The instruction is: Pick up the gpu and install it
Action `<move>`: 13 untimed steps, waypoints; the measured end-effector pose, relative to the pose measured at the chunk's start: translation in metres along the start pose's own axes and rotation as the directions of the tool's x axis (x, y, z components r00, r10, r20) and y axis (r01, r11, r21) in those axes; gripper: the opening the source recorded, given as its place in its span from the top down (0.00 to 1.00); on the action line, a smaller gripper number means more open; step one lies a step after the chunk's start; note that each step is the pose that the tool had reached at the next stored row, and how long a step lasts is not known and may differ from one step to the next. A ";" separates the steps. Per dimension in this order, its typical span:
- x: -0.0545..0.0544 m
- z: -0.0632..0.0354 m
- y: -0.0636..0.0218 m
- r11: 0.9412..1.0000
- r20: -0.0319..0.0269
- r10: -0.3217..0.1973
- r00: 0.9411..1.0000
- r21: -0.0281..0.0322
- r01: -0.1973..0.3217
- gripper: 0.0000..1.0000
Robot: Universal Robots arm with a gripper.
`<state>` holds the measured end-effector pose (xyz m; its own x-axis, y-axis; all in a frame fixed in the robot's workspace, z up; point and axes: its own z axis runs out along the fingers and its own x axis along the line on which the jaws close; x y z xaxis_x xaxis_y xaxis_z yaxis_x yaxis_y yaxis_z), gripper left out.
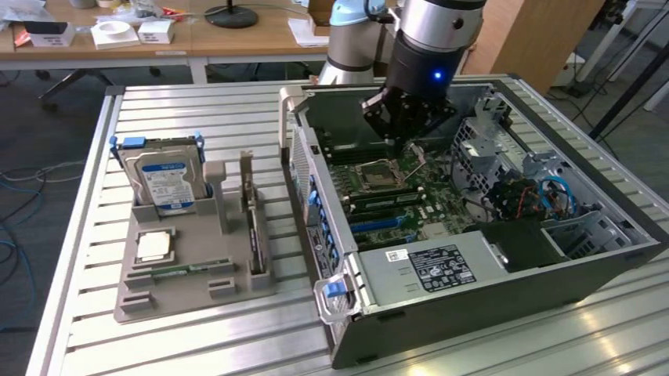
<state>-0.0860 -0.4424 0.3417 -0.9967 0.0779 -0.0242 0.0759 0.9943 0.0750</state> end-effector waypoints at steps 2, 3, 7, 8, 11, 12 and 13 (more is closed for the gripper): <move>-0.009 0.0003 0.0007 1.000 0.000 0.000 1.000 0.000 0.000 0.90; -0.013 0.0004 0.0010 1.000 0.000 0.000 1.000 0.000 0.000 0.90; -0.032 0.0010 0.0024 1.000 0.000 0.000 1.000 0.000 0.000 0.90; -0.036 0.0011 0.0028 1.000 0.000 0.000 1.000 0.000 0.000 0.90; -0.050 0.0015 0.0038 1.000 0.000 0.000 1.000 0.000 0.000 0.90; -0.054 0.0017 0.0041 1.000 0.000 0.000 1.000 0.000 0.000 0.90; -0.059 0.0018 0.0045 1.000 0.000 0.000 1.000 0.000 0.000 0.90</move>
<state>-0.0270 -0.4424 0.3416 -0.9967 0.0779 -0.0242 0.0759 0.9943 0.0751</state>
